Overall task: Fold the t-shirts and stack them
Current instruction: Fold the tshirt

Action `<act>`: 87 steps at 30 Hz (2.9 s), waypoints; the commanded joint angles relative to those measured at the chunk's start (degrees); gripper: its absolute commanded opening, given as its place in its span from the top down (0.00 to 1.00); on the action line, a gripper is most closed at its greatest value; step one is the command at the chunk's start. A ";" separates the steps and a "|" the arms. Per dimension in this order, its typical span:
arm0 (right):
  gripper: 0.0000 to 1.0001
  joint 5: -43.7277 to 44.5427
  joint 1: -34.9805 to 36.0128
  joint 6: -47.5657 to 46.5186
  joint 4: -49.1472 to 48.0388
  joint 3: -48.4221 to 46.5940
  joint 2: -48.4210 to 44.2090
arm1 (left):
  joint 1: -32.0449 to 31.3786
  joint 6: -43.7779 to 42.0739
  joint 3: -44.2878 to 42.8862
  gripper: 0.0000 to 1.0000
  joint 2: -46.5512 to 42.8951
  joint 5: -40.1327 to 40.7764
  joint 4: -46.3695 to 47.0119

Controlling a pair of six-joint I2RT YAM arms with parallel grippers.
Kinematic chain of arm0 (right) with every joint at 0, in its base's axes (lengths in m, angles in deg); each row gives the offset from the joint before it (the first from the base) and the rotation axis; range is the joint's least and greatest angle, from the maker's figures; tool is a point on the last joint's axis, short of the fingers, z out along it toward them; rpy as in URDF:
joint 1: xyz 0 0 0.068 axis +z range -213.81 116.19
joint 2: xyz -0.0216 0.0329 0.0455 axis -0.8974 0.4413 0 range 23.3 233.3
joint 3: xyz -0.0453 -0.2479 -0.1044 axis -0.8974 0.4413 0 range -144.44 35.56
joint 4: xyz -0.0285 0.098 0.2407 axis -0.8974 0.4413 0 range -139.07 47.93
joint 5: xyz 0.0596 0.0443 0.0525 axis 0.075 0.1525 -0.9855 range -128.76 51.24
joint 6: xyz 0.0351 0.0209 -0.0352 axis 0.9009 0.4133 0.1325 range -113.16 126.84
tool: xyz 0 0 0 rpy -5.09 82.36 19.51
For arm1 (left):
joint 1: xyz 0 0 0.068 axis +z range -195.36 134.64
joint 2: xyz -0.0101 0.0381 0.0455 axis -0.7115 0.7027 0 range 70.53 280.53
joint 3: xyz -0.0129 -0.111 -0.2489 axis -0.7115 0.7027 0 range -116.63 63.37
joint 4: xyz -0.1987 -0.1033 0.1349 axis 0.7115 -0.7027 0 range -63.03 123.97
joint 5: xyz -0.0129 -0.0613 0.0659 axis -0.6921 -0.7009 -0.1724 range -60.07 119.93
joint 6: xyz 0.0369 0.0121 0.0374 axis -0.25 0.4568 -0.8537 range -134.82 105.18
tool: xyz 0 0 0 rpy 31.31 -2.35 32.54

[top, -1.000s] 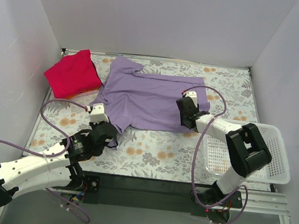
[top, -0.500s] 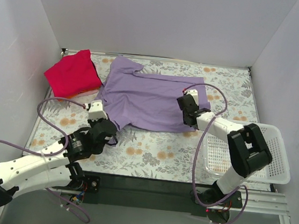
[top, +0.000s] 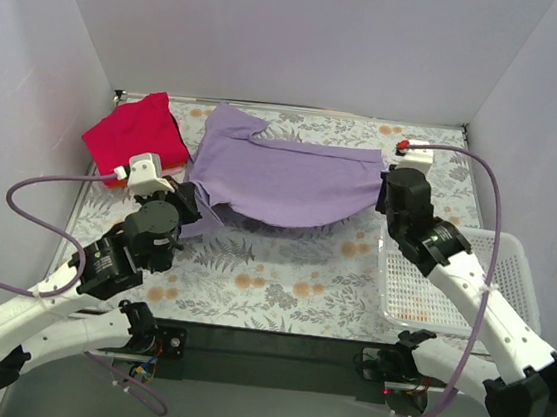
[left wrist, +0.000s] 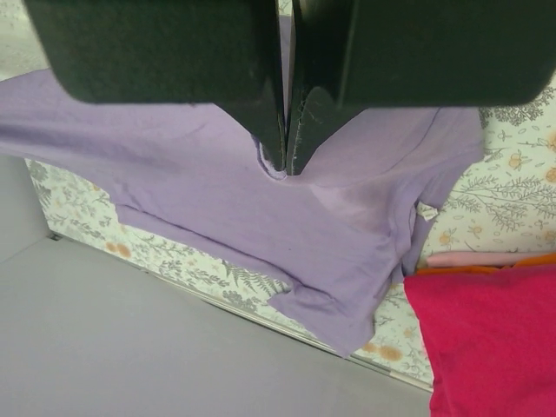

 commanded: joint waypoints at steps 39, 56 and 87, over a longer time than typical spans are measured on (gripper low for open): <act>0.99 -13.25 0.30 1.55 1.43 13.11 -5.51 | 8.85 0.44 2.65 1.00 9.87 -20.22 -5.42; 0.99 -9.64 -1.81 0.67 0.99 5.82 10.30 | 28.54 -13.79 1.61 1.00 27.96 -42.44 15.15; 0.99 -11.57 -10.60 -2.93 1.17 -5.43 24.11 | 41.91 -21.81 -19.49 0.10 59.45 -63.49 22.28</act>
